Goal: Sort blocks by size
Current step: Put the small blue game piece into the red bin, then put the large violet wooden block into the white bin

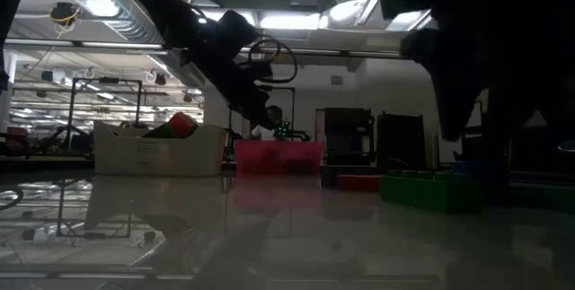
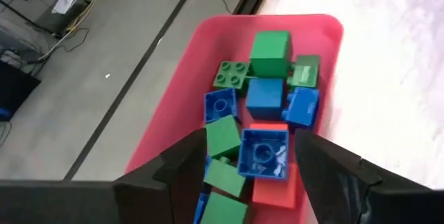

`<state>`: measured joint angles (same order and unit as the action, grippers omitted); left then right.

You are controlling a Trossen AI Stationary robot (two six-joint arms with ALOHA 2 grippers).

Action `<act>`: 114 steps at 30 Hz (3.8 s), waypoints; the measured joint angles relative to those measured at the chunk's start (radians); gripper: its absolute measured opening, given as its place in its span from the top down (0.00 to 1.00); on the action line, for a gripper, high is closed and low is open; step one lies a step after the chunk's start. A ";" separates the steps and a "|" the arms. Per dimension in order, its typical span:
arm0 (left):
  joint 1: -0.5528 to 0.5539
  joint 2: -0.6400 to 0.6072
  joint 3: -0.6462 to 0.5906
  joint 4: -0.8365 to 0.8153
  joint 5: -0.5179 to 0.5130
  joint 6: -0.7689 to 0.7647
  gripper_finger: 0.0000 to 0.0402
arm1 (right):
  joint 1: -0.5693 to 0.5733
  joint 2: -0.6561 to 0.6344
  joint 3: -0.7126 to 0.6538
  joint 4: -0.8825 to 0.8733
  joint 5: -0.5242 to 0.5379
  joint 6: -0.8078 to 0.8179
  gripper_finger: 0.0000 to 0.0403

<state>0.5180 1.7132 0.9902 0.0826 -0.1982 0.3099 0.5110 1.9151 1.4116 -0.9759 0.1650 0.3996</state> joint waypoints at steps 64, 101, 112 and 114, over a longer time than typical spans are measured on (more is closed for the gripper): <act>-0.417 -0.264 -0.006 -0.768 0.141 -0.252 0.56 | -0.875 0.024 0.141 0.649 0.154 -1.142 0.76; -0.629 -0.258 -0.313 -0.017 0.139 -0.285 0.56 | -0.644 -0.014 0.126 -0.011 -0.055 -1.060 0.48; -0.629 -0.258 -0.313 -0.019 0.139 -0.296 0.56 | -0.531 -0.014 0.007 0.101 -0.140 -1.031 0.48; -0.629 -0.259 -0.313 -0.018 0.139 -0.305 0.56 | -0.521 -0.014 -0.013 0.106 -0.152 -1.010 0.48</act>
<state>-0.1108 1.4544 0.6769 0.0642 -0.0593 0.0044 -0.0098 1.9011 1.3989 -0.8700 0.0134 -0.6101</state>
